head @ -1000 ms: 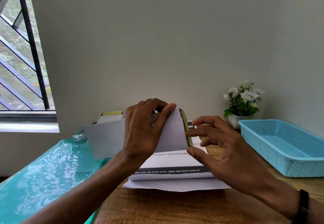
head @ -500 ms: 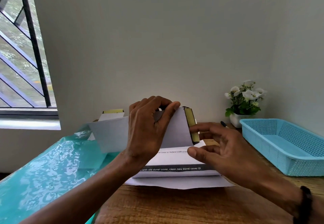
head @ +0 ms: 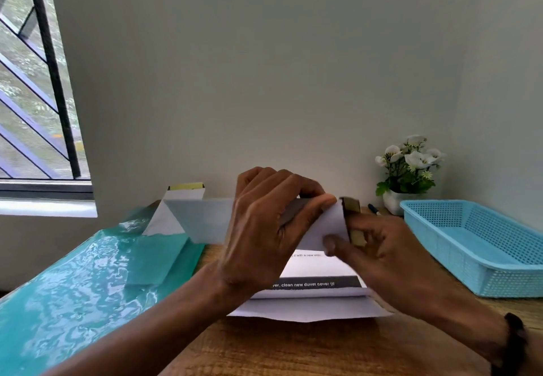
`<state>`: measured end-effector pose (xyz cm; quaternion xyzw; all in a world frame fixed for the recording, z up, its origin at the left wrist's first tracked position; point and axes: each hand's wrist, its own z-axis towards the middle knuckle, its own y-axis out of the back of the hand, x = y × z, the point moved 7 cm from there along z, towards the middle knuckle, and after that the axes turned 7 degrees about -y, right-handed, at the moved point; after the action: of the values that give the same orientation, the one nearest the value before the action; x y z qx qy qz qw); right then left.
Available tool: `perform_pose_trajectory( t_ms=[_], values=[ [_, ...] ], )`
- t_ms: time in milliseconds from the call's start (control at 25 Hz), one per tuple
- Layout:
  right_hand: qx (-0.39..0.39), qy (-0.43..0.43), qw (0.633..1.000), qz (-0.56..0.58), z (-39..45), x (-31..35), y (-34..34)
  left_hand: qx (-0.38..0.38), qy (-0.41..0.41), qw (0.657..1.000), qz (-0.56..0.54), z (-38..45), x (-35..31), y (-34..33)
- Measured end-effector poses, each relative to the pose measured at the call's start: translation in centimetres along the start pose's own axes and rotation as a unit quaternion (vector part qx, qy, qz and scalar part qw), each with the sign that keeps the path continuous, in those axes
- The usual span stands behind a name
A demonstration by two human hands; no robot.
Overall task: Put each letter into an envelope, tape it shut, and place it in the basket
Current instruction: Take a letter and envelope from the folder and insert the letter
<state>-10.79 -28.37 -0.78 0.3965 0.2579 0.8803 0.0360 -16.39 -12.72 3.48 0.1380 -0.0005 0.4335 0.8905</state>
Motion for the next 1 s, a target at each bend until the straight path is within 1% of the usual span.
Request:
perform_pose_trajectory(
  t_ms=[80, 160, 200, 240, 320, 360, 400, 440, 480, 520, 560, 640, 720, 760, 800, 880, 960, 1000],
  values=[
    [-0.089, -0.001, 0.994, 0.064, 0.6, 0.0, 2.2, 0.027, -0.031, 0.998, 0.038, 0.3, 0.0, -0.1],
    [-0.164, -0.046, 0.974, 0.149, 1.2, -1.6, 4.3, 0.076, -0.041, 0.99, 0.111, 0.3, 0.7, -0.4],
    [-0.174, -0.082, 0.958, 0.212, 1.5, -2.8, 4.8, 0.104, -0.027, 0.984, 0.144, 0.2, 1.4, -0.6],
    [-0.173, -0.117, 0.935, 0.286, 1.8, -4.0, 5.0, 0.128, -0.003, 0.977, 0.169, 0.1, 2.3, -0.8],
    [-0.174, -0.177, 0.873, 0.421, 2.2, -6.1, 5.1, 0.154, 0.05, 0.966, 0.201, -0.1, 4.5, -0.6],
    [-0.183, -0.208, 0.843, 0.462, 2.3, -7.1, 5.2, 0.156, 0.079, 0.964, 0.199, -0.1, 5.7, -0.2],
    [-0.189, -0.237, 0.818, 0.488, 2.2, -7.9, 5.4, 0.157, 0.118, 0.965, 0.172, -0.2, 7.2, 0.3],
    [-0.186, -0.261, 0.8, 0.507, 2.2, -8.5, 5.3, 0.158, 0.17, 0.965, 0.122, -0.4, 8.9, 0.6],
    [-0.175, -0.28, 0.787, 0.521, 2.3, -8.9, 5.2, 0.16, 0.232, 0.958, 0.059, -0.6, 10.6, 0.7],
    [-0.158, -0.295, 0.778, 0.532, 2.4, -9.2, 5.0, 0.171, 0.299, 0.939, -0.002, -1.2, 12.0, 0.4],
    [-0.139, -0.306, 0.772, 0.539, 2.4, -9.4, 4.7, 0.191, 0.356, 0.913, -0.054, -2.1, 12.9, -0.3],
    [-0.096, -0.332, 0.771, 0.535, 2.3, -9.5, 3.7, 0.256, 0.435, 0.848, -0.162, -4.3, 13.0, -2.9],
    [-0.058, -0.359, 0.785, 0.502, 2.0, -9.7, 2.6, 0.311, 0.47, 0.777, -0.282, -6.3, 11.0, -5.5],
    [-0.039, -0.371, 0.796, 0.476, 1.8, -9.8, 2.0, 0.325, 0.471, 0.751, -0.33, -6.9, 9.7, -6.5],
    [-0.017, -0.38, 0.808, 0.449, 1.5, -9.8, 1.5, 0.332, 0.465, 0.737, -0.362, -7.2, 8.6, -7.2],
    [0.025, -0.395, 0.825, 0.403, 1.1, -9.9, 0.4, 0.333, 0.462, 0.722, -0.393, -7.7, 6.8, -8.1],
    [0.048, -0.398, 0.837, 0.374, 0.8, -9.8, -0.1, 0.318, 0.462, 0.721, -0.407, -8.1, 5.8, -8.6],
    [0.056, -0.396, 0.842, 0.363, 0.7, -9.7, -0.2, 0.297, 0.466, 0.724, -0.413, -8.2, 5.8, -8.7]
  ],
)
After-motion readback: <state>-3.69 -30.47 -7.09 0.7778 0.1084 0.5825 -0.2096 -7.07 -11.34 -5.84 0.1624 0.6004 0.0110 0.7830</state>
